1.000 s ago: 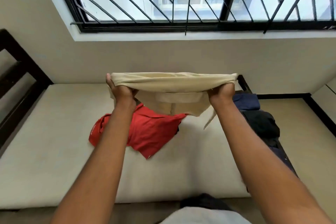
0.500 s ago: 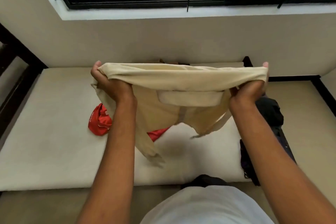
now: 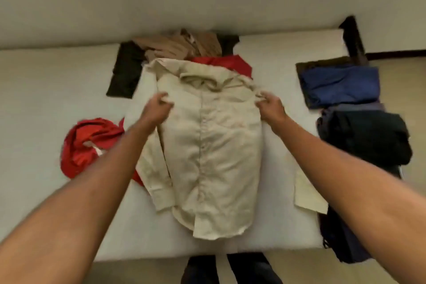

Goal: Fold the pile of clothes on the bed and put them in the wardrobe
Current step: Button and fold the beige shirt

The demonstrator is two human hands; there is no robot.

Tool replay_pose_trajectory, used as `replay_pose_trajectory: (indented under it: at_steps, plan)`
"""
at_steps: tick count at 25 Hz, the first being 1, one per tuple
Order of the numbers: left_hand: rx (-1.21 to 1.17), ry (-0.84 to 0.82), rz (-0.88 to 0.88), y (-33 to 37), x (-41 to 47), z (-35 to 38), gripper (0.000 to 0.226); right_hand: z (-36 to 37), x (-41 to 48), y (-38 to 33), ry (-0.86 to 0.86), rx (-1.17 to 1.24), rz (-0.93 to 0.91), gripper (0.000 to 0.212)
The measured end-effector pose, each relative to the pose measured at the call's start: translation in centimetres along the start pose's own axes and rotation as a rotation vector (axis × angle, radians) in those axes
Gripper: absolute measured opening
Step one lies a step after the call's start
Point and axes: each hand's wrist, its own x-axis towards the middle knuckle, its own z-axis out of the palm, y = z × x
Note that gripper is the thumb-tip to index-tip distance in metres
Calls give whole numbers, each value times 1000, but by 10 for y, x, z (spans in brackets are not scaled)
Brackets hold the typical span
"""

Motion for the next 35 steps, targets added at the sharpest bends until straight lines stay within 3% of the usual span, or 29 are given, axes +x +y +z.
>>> replay_pose_trajectory:
  at_steps: [2, 4, 7, 10, 12, 15, 17, 19, 21, 24, 26, 28, 30, 33, 35]
  plan:
    - [192, -204, -63, -77, -19, 48, 59, 20, -16, 78, -58, -176, 63, 44]
    - [293, -289, -94, -154, -42, 80, 59, 38, -50, 147, -77, -257, 146, 44]
    - [185, -199, -356, -231, -79, 90, 50, 58, -104, 221, 11, -263, 358, 71]
    - [377, -84, -484, -273, -109, 78, 75, 70, -138, 259, 35, -124, 477, 87]
    - [534, -48, -478, -296, -119, 69, 98, 76, -149, 271, 7, -19, 526, 77]
    - [305, 51, -527, -314, -111, 60, 100, 82, -150, 273, -68, -44, 547, 52]
    - [143, 164, -447, -310, -101, 59, 78, 81, -149, 269, -113, -77, 488, 52]
    - [136, 202, -205, -292, -97, 63, 44, 75, -150, 261, -135, -85, 425, 53]
    - [127, 59, -30, -272, -101, 75, 24, 62, -154, 253, -66, -108, 376, 53]
    - [108, -217, -20, -261, -112, 105, 53, 44, -160, 247, 9, -69, 382, 58]
    - [163, -99, -127, -265, -111, 124, 77, 44, -160, 254, -103, -116, 388, 65]
    - [202, 82, -292, -271, -106, 135, 84, 51, -159, 269, -177, -146, 404, 66]
    - [202, 177, -318, -280, -102, 137, 78, 58, -156, 282, -95, 120, 460, 58]
    - [207, 166, -49, -304, -113, 127, 62, 67, -154, 291, 6, 773, 544, 55]
    - [298, 107, 161, -320, -123, 117, 62, 73, -158, 291, -4, 777, 550, 57]
